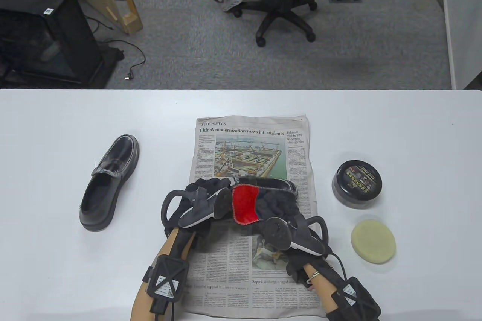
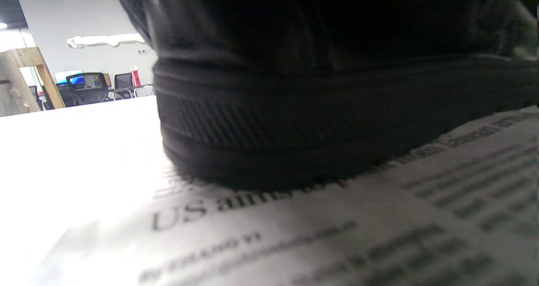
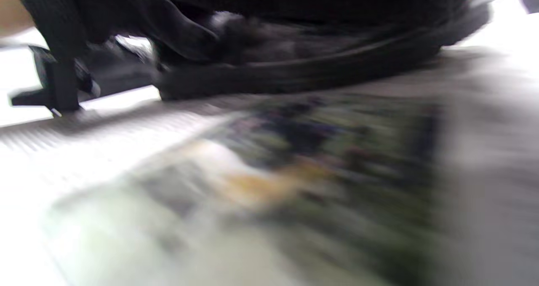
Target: Dip and apply leather care cream with polishing sponge on shoes
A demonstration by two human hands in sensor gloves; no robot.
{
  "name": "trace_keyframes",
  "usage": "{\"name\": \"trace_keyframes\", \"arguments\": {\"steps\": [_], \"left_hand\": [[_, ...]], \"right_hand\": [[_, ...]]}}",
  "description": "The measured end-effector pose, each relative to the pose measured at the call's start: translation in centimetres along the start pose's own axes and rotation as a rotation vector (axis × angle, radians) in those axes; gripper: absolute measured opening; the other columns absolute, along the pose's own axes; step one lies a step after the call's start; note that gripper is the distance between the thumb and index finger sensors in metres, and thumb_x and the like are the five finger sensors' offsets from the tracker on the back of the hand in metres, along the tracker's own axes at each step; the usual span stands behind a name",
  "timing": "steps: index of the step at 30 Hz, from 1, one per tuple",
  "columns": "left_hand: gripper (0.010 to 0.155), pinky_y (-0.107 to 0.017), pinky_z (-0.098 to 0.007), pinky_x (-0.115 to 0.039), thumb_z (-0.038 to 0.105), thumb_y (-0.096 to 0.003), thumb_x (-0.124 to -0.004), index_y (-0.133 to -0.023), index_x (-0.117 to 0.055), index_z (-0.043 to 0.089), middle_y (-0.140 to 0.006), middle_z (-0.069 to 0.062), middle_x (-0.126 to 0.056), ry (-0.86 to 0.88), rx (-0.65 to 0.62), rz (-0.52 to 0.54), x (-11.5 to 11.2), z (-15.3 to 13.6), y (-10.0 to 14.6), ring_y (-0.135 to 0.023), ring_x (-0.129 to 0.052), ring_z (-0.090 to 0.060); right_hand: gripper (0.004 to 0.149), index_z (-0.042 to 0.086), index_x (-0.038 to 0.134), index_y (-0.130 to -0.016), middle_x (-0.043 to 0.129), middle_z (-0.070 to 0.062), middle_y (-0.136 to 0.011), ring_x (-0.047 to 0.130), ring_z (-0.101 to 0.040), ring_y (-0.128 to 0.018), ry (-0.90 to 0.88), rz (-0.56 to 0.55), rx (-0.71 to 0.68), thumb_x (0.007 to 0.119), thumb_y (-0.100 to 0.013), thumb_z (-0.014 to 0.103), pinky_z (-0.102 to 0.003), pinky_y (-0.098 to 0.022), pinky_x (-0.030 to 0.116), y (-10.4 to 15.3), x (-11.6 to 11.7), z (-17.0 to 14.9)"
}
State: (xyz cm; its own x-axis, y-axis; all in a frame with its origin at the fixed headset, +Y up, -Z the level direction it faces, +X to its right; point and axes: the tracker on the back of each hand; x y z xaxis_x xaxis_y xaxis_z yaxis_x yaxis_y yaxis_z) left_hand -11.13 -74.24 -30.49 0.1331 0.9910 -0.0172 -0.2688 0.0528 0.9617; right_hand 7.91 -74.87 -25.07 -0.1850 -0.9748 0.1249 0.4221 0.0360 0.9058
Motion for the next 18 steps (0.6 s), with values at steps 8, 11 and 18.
{"name": "trace_keyframes", "arguments": {"steps": [8,11,18], "left_hand": [[0.088,-0.074,-0.046,-0.072,0.067,-0.0304,-0.075,-0.110,-0.057,0.036,-0.112,0.007,-0.076,0.027,-0.007,0.012,-0.3,-0.2,0.1,-0.098,-0.079,-0.019],[0.088,-0.071,-0.045,-0.073,0.069,-0.0309,-0.074,-0.111,-0.057,0.036,-0.110,0.005,-0.078,0.019,0.006,0.023,-0.3,-0.2,0.2,-0.095,-0.081,-0.020],[0.086,-0.070,-0.044,-0.074,0.069,-0.0321,-0.072,-0.110,-0.058,0.035,-0.108,0.004,-0.080,0.011,0.015,0.027,-0.3,-0.1,0.2,-0.093,-0.082,-0.020]], "right_hand": [[0.056,0.022,0.036,-0.117,0.037,-0.013,-0.121,0.036,-0.044,-0.111,-0.122,-0.012,0.131,0.041,-0.065,0.043,-0.066,-0.072,0.039,-5.8,-1.2,0.2],[0.056,0.020,0.036,-0.117,0.037,-0.014,-0.121,0.035,-0.043,-0.111,-0.086,0.007,0.245,0.040,-0.065,0.042,-0.065,-0.072,0.036,-6.6,-1.1,-1.5],[0.055,0.017,0.034,-0.116,0.032,-0.016,-0.120,0.034,-0.046,-0.109,0.135,0.024,0.311,0.044,-0.066,0.038,-0.063,-0.072,0.039,-3.1,-1.1,-5.2]]}}
Point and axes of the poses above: the tracker on the back of each hand, its own z axis roughly to the thumb side, its own y axis roughly from the fingertips to the wrist, x = y × z
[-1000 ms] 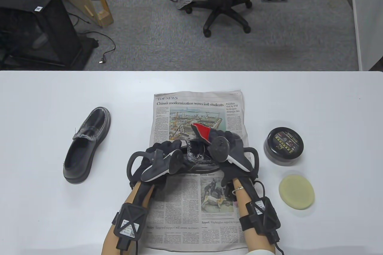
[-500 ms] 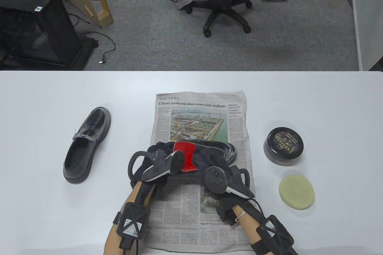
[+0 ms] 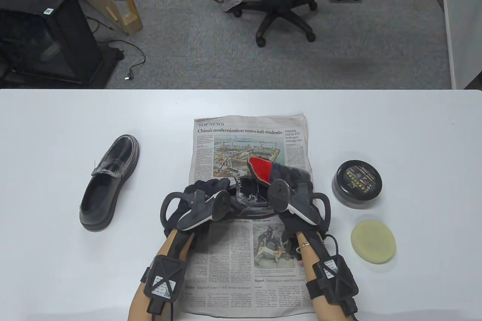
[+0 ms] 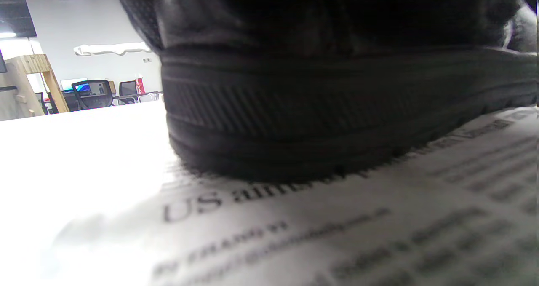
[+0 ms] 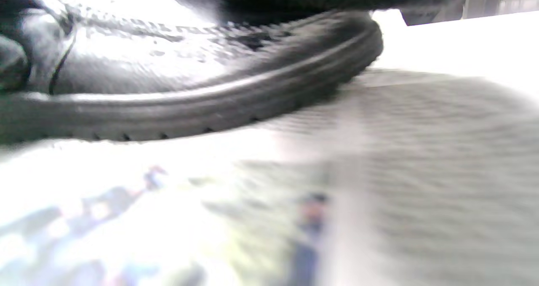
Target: Dip and apply leather care cream with polishing sponge on shoes
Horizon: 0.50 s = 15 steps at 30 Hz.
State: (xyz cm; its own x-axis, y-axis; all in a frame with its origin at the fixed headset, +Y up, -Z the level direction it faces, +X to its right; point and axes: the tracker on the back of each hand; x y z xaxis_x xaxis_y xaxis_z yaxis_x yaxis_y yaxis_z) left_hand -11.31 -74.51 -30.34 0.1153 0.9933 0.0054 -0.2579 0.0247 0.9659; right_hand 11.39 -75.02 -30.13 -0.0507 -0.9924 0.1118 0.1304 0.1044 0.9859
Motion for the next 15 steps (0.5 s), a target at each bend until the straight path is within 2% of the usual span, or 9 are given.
{"name": "trace_keyframes", "arguments": {"steps": [5,9,12,15], "left_hand": [[0.086,-0.071,-0.045,-0.073,0.069,-0.0328,-0.072,-0.110,-0.058,0.035,-0.109,0.004,-0.079,-0.005,-0.013,-0.006,0.0,0.1,0.0,-0.094,-0.081,-0.020],[0.085,-0.073,-0.046,-0.072,0.068,-0.0320,-0.073,-0.110,-0.058,0.036,-0.110,0.006,-0.079,-0.002,-0.021,-0.015,0.0,0.1,-0.1,-0.096,-0.080,-0.019],[0.086,-0.074,-0.047,-0.072,0.068,-0.0309,-0.074,-0.109,-0.059,0.036,-0.110,0.006,-0.078,-0.008,-0.028,-0.021,0.0,0.1,-0.2,-0.097,-0.080,-0.019],[0.087,-0.075,-0.048,-0.071,0.068,-0.0304,-0.075,-0.110,-0.058,0.036,-0.111,0.006,-0.077,-0.006,-0.033,-0.027,-0.1,0.1,-0.2,-0.098,-0.080,-0.019]], "right_hand": [[0.055,0.016,0.034,-0.116,0.030,-0.016,-0.119,0.035,-0.047,-0.109,-0.062,-0.001,-0.108,0.044,-0.066,0.038,-0.063,-0.074,0.045,3.1,0.6,-0.5],[0.055,0.018,0.035,-0.116,0.034,-0.015,-0.120,0.036,-0.043,-0.110,-0.155,-0.001,-0.230,0.042,-0.066,0.040,-0.063,-0.074,0.044,4.2,0.5,1.7],[0.056,0.019,0.032,-0.117,0.037,-0.018,-0.120,0.042,-0.047,-0.108,-0.222,-0.009,-0.294,0.040,-0.066,0.040,-0.060,-0.075,0.049,3.6,-0.4,4.3],[0.056,0.021,0.031,-0.118,0.036,-0.019,-0.121,0.040,-0.048,-0.109,-0.284,-0.019,-0.285,0.039,-0.066,0.041,-0.065,-0.073,0.047,1.5,-1.4,6.2]]}}
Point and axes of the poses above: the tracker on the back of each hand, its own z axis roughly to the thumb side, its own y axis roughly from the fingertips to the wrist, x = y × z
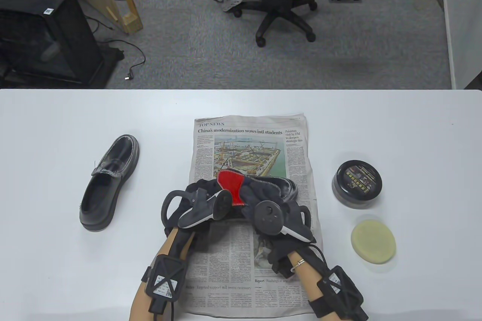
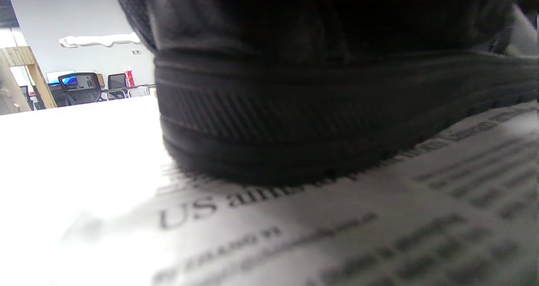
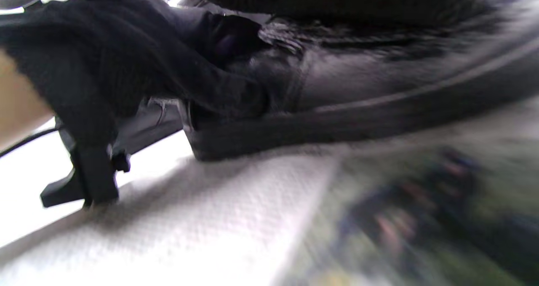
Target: Dip and apply leather care cream with polishing sponge on shoes
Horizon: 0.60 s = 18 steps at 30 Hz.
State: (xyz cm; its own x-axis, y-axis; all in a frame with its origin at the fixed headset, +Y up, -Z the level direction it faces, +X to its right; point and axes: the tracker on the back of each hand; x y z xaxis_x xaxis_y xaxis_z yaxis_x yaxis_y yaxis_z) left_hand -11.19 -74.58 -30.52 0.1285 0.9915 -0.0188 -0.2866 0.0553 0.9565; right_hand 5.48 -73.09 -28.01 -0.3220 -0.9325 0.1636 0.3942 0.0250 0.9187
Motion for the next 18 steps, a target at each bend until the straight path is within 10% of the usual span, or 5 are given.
{"name": "trace_keyframes", "arguments": {"steps": [7,18], "left_hand": [[0.088,-0.072,-0.049,-0.073,0.070,-0.0313,-0.073,-0.111,-0.058,0.035,-0.110,0.006,-0.080,-0.008,0.013,0.012,-0.1,0.0,0.1,-0.096,-0.082,-0.021],[0.087,-0.071,-0.046,-0.073,0.069,-0.0322,-0.072,-0.110,-0.058,0.035,-0.109,0.005,-0.080,-0.009,0.014,0.010,-0.2,0.1,0.0,-0.094,-0.082,-0.022]], "right_hand": [[0.059,0.016,0.035,-0.119,0.037,-0.017,-0.122,0.032,-0.046,-0.110,-0.018,0.045,0.241,0.035,-0.066,0.043,-0.065,-0.072,0.032,-3.9,0.1,-2.6],[0.058,0.013,0.033,-0.117,0.031,-0.019,-0.118,0.035,-0.049,-0.107,0.264,0.026,0.219,0.040,-0.066,0.040,-0.058,-0.073,0.044,2.3,0.0,-5.6]]}}
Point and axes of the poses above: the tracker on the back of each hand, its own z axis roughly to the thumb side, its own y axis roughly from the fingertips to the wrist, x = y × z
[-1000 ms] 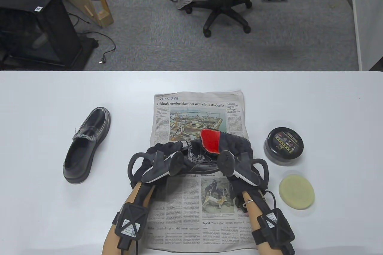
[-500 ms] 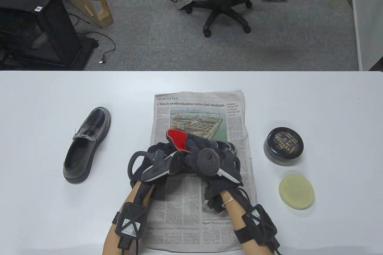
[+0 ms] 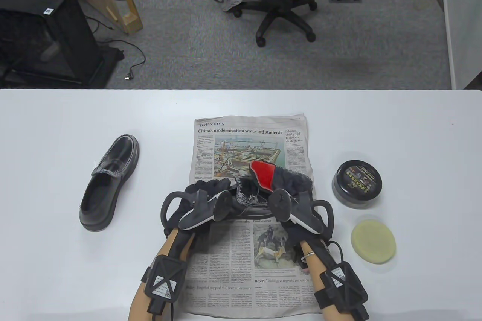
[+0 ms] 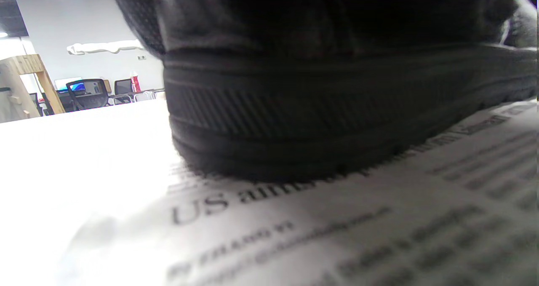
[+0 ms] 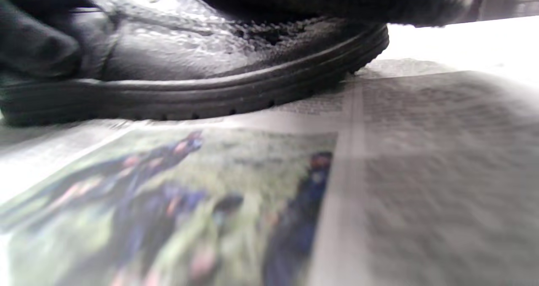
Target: Dip and apply leather care cream with polishing sponge on shoes
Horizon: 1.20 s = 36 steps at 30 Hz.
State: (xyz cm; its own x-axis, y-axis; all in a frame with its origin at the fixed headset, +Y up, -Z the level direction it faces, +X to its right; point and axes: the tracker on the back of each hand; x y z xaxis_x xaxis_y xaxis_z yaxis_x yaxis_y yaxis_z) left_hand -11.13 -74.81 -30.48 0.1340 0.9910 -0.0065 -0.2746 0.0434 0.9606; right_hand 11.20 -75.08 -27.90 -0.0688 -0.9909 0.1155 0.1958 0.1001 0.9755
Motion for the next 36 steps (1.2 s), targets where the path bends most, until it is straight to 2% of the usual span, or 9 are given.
{"name": "trace_keyframes", "arguments": {"steps": [5,10,13,16,19,23,28,32,36], "left_hand": [[0.086,-0.073,-0.047,-0.071,0.069,-0.0325,-0.072,-0.111,-0.057,0.035,-0.111,0.006,-0.078,0.001,-0.012,-0.002,0.0,0.0,0.0,-0.097,-0.080,-0.021],[0.086,-0.074,-0.047,-0.071,0.068,-0.0326,-0.073,-0.111,-0.057,0.035,-0.112,0.007,-0.077,0.006,-0.020,-0.009,-0.1,0.0,-0.1,-0.098,-0.079,-0.020],[0.086,-0.074,-0.047,-0.071,0.068,-0.0324,-0.073,-0.111,-0.056,0.036,-0.112,0.007,-0.076,0.009,-0.022,-0.010,-0.1,0.0,-0.1,-0.098,-0.079,-0.020],[0.088,-0.073,-0.047,-0.072,0.069,-0.0320,-0.073,-0.111,-0.057,0.035,-0.111,0.006,-0.078,0.014,-0.011,0.000,-0.1,0.0,0.0,-0.097,-0.081,-0.020],[0.089,-0.071,-0.046,-0.074,0.070,-0.0317,-0.072,-0.111,-0.057,0.034,-0.110,0.005,-0.079,0.010,-0.001,-0.001,-0.1,0.0,0.0,-0.095,-0.082,-0.020],[0.089,-0.070,-0.045,-0.074,0.070,-0.0321,-0.071,-0.112,-0.057,0.034,-0.109,0.004,-0.080,0.002,0.006,-0.002,-0.1,0.0,0.0,-0.094,-0.082,-0.020],[0.088,-0.070,-0.046,-0.074,0.070,-0.0322,-0.071,-0.111,-0.058,0.033,-0.108,0.004,-0.081,-0.002,0.008,-0.005,-0.1,0.0,0.0,-0.094,-0.082,-0.021],[0.087,-0.071,-0.046,-0.073,0.069,-0.0321,-0.072,-0.110,-0.059,0.034,-0.109,0.004,-0.080,0.010,0.001,-0.005,-0.1,0.0,-0.1,-0.095,-0.082,-0.021],[0.086,-0.073,-0.047,-0.072,0.068,-0.0318,-0.072,-0.110,-0.058,0.036,-0.110,0.006,-0.079,0.011,-0.009,-0.010,-0.2,0.1,-0.2,-0.096,-0.080,-0.020]], "right_hand": [[0.055,0.013,0.043,-0.116,0.040,-0.018,-0.118,0.039,-0.047,-0.108,-0.161,0.001,-0.108,0.042,-0.067,0.039,-0.062,-0.074,0.048,1.6,-0.3,1.4],[0.054,0.016,0.044,-0.116,0.042,-0.016,-0.119,0.041,-0.046,-0.109,-0.314,-0.002,-0.178,0.042,-0.067,0.040,-0.064,-0.073,0.047,-0.2,-1.7,3.8],[0.056,0.018,0.040,-0.117,0.038,-0.014,-0.121,0.035,-0.045,-0.111,-0.427,0.011,-0.141,0.041,-0.067,0.043,-0.064,-0.074,0.040,-2.6,-1.6,4.5],[0.058,0.020,0.034,-0.118,0.035,-0.013,-0.122,0.031,-0.043,-0.112,-0.340,0.037,-0.057,0.037,-0.066,0.045,-0.062,-0.074,0.034,-4.5,-1.0,4.1],[0.059,0.018,0.032,-0.118,0.033,-0.013,-0.122,0.028,-0.042,-0.111,-0.289,0.059,0.020,0.036,-0.065,0.044,-0.061,-0.073,0.030,-5.0,-0.6,2.7],[0.058,0.017,0.032,-0.118,0.030,-0.013,-0.121,0.025,-0.042,-0.110,-0.197,0.058,0.078,0.038,-0.066,0.042,-0.059,-0.072,0.029,-4.1,-0.5,0.6],[0.058,0.015,0.030,-0.117,0.027,-0.017,-0.119,0.029,-0.047,-0.108,-0.041,0.014,0.033,0.038,-0.066,0.040,-0.058,-0.073,0.039,-1.0,0.2,-0.5],[0.057,0.013,0.033,-0.117,0.031,-0.018,-0.119,0.031,-0.047,-0.108,-0.113,0.007,-0.055,0.037,-0.066,0.040,-0.059,-0.074,0.044,1.3,0.5,-0.1],[0.057,0.014,0.036,-0.117,0.035,-0.017,-0.119,0.034,-0.045,-0.108,-0.317,0.035,-0.159,0.037,-0.066,0.041,-0.060,-0.074,0.044,1.6,0.1,1.8]]}}
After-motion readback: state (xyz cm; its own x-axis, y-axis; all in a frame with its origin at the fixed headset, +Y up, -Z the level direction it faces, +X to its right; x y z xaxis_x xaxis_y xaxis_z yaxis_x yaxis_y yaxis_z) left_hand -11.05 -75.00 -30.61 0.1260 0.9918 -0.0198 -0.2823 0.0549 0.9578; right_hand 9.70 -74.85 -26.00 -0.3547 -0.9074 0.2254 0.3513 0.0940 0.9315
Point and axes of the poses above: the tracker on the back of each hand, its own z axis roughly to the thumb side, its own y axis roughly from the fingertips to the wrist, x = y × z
